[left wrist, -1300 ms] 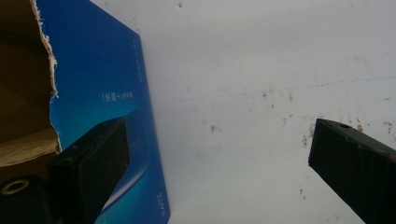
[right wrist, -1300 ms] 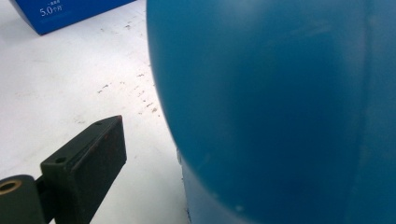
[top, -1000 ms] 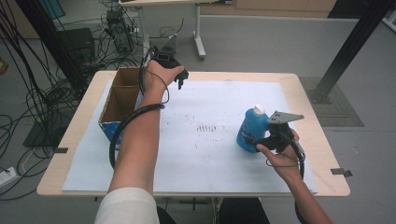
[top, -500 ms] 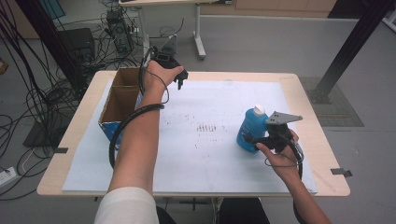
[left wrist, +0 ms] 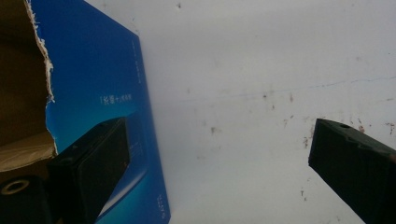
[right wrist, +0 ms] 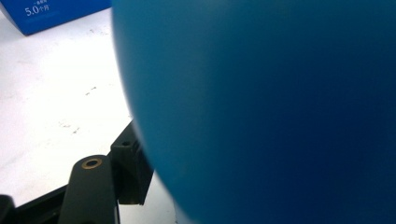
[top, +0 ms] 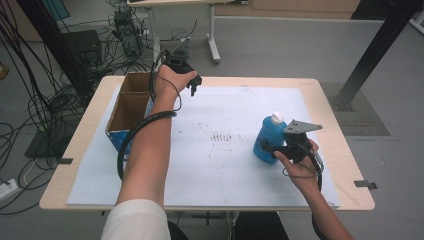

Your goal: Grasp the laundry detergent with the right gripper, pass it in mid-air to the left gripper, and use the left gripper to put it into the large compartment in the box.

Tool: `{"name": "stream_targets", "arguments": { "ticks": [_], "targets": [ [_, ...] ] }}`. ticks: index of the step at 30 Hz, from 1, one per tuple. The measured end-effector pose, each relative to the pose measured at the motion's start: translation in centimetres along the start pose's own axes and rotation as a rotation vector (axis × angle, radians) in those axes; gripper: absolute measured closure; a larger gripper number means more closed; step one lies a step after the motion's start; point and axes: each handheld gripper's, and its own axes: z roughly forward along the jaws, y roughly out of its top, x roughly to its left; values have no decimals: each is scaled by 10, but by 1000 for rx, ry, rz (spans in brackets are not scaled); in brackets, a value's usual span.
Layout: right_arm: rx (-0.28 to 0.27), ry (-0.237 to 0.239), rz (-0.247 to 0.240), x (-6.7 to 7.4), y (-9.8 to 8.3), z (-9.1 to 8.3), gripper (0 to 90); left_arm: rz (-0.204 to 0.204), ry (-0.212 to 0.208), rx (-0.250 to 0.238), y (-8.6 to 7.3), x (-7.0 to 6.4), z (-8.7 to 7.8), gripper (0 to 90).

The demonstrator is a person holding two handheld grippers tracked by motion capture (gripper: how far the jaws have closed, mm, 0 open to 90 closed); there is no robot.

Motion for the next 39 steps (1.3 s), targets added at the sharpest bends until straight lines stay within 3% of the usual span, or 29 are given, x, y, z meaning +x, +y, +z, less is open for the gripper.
{"name": "stream_targets", "arguments": {
  "ticks": [9,39],
  "targets": [
    [-6,7,7,-4,-1,0,405,-2,1,0,1,0,1,60],
    [-16,14,18,-4,-2,0,420,0,6,-9,0,-1,-6,60]
  ]
}}
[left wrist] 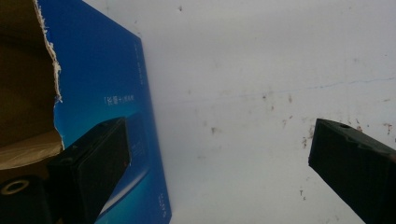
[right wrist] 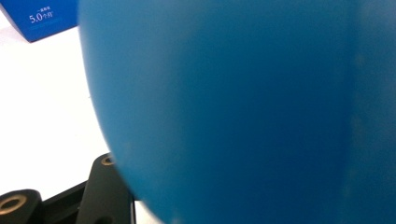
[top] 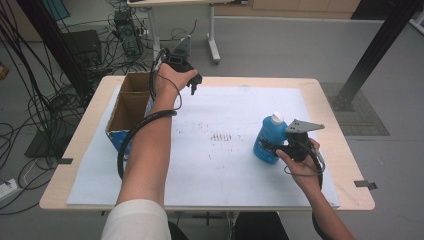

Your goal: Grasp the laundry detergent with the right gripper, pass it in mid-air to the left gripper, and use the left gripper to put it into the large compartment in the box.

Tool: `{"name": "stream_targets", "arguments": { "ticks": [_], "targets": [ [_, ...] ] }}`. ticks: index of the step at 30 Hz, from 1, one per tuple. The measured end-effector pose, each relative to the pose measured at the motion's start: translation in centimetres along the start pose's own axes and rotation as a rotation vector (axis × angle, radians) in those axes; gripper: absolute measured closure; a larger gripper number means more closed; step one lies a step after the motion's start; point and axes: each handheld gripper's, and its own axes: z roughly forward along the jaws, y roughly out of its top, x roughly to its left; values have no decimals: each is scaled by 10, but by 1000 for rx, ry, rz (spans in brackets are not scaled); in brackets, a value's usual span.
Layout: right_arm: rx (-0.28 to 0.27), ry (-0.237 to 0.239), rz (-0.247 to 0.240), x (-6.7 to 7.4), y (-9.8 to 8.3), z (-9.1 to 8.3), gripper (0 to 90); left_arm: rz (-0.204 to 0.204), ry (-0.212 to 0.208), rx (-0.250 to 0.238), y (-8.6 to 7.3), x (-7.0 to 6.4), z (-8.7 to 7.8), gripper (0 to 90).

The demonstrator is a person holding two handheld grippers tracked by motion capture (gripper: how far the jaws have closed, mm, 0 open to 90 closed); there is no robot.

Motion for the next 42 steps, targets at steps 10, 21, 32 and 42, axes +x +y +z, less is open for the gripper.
{"name": "stream_targets", "arguments": {
  "ticks": [10,21,32,42],
  "targets": [
    [2,-3,-3,0,0,0,419,1,1,-1,-1,0,-2,60],
    [0,-5,-2,0,0,0,419,-2,4,-5,-2,1,-3,60],
    [0,0,0,0,0,0,418,4,4,-7,-1,0,-6,60],
    [-6,-2,2,0,-1,0,420,4,6,-9,-2,0,-6,60]
  ]
}}
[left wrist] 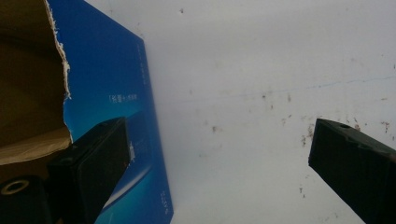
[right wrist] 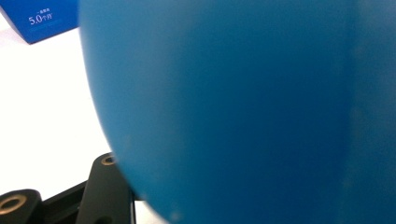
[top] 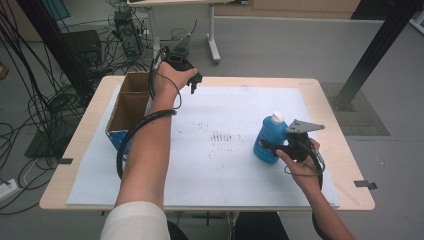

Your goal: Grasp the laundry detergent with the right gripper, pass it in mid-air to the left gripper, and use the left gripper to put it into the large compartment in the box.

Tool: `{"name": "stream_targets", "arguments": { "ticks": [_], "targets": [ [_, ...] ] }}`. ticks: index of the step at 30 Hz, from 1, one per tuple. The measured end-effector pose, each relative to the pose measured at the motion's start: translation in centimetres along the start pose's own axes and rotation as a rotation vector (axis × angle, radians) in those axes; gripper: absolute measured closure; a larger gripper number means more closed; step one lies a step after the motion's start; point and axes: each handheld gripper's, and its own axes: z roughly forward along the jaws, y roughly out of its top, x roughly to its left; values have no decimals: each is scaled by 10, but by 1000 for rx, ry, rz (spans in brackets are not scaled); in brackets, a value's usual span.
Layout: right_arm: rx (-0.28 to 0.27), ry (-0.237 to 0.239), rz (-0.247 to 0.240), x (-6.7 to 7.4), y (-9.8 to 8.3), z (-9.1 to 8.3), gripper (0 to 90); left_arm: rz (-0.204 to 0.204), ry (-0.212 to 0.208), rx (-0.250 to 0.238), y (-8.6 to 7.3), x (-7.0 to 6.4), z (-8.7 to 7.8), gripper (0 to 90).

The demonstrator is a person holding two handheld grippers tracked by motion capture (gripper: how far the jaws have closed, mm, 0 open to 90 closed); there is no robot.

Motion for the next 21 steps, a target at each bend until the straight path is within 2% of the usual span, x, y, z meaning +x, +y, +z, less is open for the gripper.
{"name": "stream_targets", "arguments": {
  "ticks": [21],
  "targets": [
    [-7,0,-1,0,-1,0,430,1,1,-3,-4,2,-4,60]
  ]
}}
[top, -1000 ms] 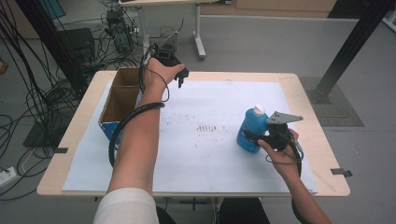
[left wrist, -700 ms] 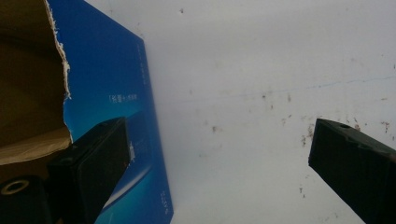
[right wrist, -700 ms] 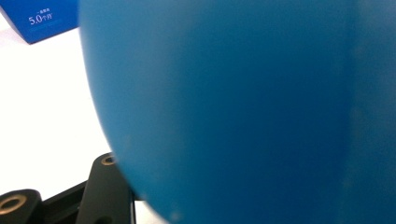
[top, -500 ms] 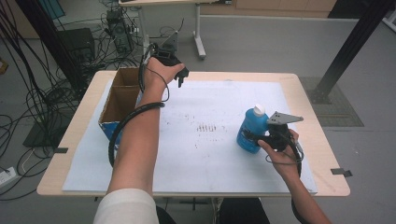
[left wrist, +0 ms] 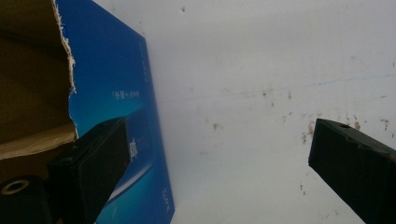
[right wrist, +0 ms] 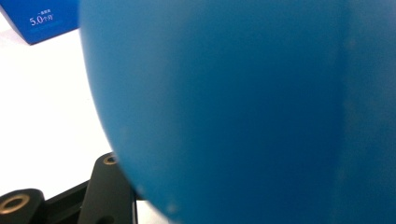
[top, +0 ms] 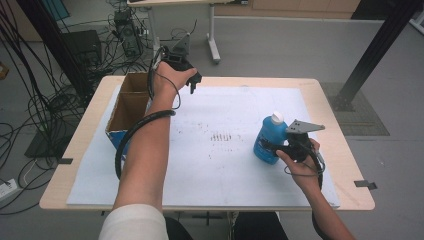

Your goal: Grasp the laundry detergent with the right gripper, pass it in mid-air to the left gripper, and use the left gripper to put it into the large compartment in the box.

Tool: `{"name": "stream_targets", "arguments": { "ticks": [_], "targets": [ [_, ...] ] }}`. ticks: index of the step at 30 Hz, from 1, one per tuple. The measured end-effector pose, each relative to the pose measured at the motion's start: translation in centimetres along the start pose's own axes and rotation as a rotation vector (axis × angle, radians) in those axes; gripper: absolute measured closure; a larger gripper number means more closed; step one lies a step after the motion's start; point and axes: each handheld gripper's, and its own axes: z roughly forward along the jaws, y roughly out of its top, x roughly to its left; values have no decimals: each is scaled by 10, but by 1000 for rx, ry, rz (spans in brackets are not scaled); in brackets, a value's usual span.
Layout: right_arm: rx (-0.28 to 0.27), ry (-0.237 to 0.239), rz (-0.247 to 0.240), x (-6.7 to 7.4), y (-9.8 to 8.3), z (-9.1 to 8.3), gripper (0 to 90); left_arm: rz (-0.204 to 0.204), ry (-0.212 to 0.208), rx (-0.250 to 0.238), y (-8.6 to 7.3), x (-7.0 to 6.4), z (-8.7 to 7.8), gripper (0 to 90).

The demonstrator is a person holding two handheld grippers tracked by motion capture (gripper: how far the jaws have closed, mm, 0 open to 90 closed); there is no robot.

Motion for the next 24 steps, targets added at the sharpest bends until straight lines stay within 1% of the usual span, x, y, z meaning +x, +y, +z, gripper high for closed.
{"name": "stream_targets", "arguments": {
  "ticks": [13,16,24],
  "targets": [
    [-2,0,1,0,0,0,437,-7,-4,-7,-5,3,-4,60],
    [-1,0,-1,0,0,0,438,-8,1,-10,-5,4,-6,60],
    [-2,0,-2,0,0,1,439,4,4,-10,-6,2,-9,60]
  ]
}}
